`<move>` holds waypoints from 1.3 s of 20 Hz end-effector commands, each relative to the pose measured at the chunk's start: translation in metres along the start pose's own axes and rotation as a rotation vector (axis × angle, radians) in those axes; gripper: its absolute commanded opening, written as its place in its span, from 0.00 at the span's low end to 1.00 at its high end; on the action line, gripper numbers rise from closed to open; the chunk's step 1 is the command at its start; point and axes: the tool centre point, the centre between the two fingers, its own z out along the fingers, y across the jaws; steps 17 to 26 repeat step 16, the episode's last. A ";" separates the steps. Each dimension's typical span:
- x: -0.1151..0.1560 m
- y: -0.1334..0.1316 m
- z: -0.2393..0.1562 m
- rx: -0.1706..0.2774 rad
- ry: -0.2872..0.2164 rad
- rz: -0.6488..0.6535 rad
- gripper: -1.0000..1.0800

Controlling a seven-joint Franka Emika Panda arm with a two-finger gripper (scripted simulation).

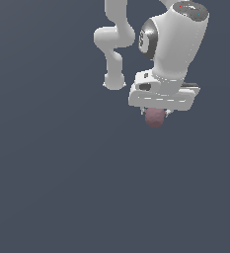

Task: Pick up the object and move it to a goal position.

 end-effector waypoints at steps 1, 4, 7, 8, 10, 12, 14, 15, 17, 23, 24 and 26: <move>0.000 -0.007 -0.022 -0.001 -0.001 0.000 0.00; 0.001 -0.013 -0.043 -0.001 -0.001 0.000 0.00; 0.002 -0.018 -0.059 0.000 -0.002 0.001 0.00; 0.003 -0.019 -0.063 0.000 -0.002 0.001 0.00; 0.003 -0.022 -0.070 0.000 -0.002 0.001 0.00; 0.004 -0.023 -0.074 0.000 -0.002 0.001 0.00; 0.004 -0.024 -0.077 0.000 -0.002 0.001 0.00; 0.005 -0.024 -0.077 0.000 -0.002 0.001 0.00; 0.005 -0.025 -0.078 0.000 -0.002 0.001 0.00; 0.005 -0.025 -0.078 0.000 -0.002 0.001 0.00; 0.005 -0.025 -0.078 0.000 -0.002 0.001 0.00; 0.005 -0.025 -0.078 0.000 -0.002 0.001 0.00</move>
